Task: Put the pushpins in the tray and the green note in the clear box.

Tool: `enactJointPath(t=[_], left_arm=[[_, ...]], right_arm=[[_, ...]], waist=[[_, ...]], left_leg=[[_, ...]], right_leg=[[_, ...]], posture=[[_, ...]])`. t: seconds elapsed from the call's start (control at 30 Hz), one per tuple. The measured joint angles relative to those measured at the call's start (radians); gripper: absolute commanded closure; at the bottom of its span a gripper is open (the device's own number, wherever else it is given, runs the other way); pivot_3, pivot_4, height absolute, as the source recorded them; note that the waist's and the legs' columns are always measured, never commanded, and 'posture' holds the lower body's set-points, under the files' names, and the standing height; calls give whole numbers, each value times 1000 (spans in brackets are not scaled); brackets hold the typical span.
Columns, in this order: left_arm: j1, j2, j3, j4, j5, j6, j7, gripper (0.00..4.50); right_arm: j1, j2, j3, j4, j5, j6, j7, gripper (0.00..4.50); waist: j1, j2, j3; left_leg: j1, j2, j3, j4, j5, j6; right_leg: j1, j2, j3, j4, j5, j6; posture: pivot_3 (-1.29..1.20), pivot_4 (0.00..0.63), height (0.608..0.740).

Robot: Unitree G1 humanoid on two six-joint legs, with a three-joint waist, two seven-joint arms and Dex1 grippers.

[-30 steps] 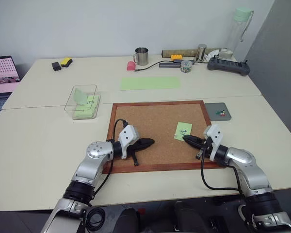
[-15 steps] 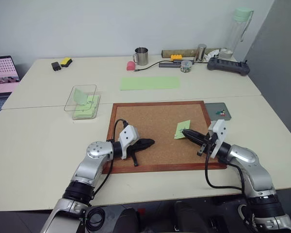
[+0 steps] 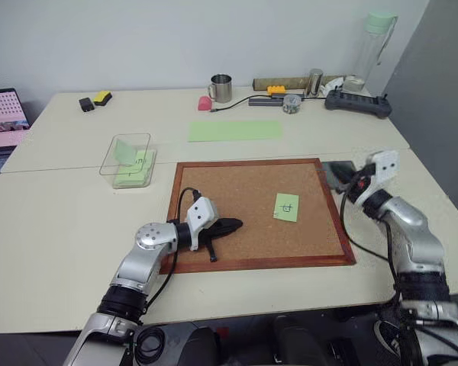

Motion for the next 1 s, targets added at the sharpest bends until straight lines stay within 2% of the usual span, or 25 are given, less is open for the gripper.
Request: enactJointPath(t=[0.1, 0.17, 0.23, 0.47, 0.63, 0.8, 1.0], left_arm=[[2, 2, 0, 0, 0, -1, -10, 4500], [-1, 3, 0, 2, 1, -1, -6, 4500], [0, 3, 0, 1, 1, -1, -3, 4500], [17, 5, 2, -23, 1, 8, 9, 4500], [20, 6, 2, -30, 1, 13, 10, 4500], [24, 8, 4, -36, 1, 15, 11, 4500], [28, 10, 5, -42, 0, 17, 11, 4500]], right_arm=[[-53, -16, -17, 119, -27, -14, -31, 4453], [-137, -25, -17, 294, -53, -32, -40, 4024], [-180, -28, -17, 391, -69, -64, -41, 3888], [-260, -21, -25, 566, -69, -133, -27, 2182], [-281, -21, -29, 595, -62, -165, -6, 1230], [-241, -15, -24, 459, -34, -190, 95, 202], [-19, 12, 86, 57, 24, -116, 268, 202]], waist=[[-1, 0, 0], [-5, 0, 0], [-6, 0, 0], [-8, 0, 0], [-9, 0, 0], [-10, 0, 0], [-8, 1, 0]], left_leg=[[0, 0, 0, -1, 0, 0], [0, 0, 1, 0, 0, 0], [0, 0, 2, 0, 0, 0], [0, 0, 2, 0, 0, 1], [0, 0, 2, 0, 0, 1], [0, 1, 2, -1, -1, 1], [0, 1, 1, -1, -1, 2]], right_leg=[[0, 0, 0, 0, 0, 0], [0, 0, 1, 0, 1, 1], [0, 0, 2, 0, 1, 1], [0, 0, 2, 0, 1, 0], [0, 0, 2, -1, 1, 0], [0, 0, 2, -1, 1, 1], [0, 0, 1, -1, 1, 1]], posture=[[0, 150, 740], [0, 150, 740], [0, 150, 740], [0, 150, 740], [0, 150, 740], [0, 150, 740], [0, 150, 740]])
